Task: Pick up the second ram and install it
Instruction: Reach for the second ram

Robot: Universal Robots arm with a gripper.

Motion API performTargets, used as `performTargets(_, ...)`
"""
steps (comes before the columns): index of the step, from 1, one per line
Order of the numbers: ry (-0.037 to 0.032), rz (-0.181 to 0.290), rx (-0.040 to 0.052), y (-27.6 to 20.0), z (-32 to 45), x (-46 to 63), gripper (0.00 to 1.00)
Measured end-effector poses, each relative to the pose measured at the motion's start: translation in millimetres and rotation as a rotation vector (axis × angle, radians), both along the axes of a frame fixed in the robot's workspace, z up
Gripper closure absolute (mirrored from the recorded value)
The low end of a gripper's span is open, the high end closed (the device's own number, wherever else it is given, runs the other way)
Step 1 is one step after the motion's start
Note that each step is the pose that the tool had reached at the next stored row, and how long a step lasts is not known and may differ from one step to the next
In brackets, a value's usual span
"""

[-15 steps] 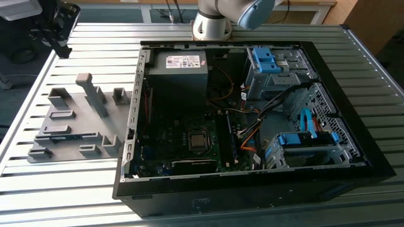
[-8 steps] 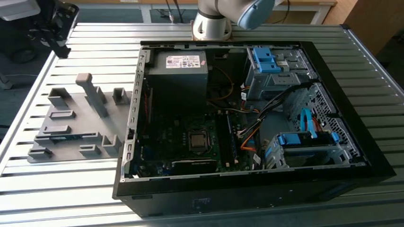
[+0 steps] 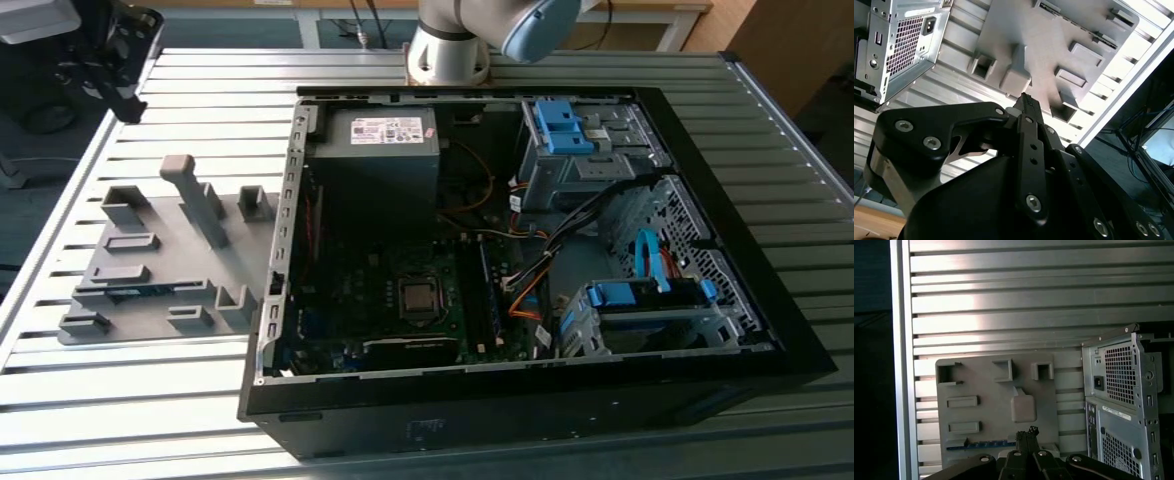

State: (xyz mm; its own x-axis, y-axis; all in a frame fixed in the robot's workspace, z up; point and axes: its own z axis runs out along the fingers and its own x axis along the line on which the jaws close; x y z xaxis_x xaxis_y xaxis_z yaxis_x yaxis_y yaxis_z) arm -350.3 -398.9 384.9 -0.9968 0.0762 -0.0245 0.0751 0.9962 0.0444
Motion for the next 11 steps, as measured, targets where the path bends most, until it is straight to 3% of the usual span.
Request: performTargets(11,0.0,0.0,0.0,0.0,-0.1,-3.4,0.89)
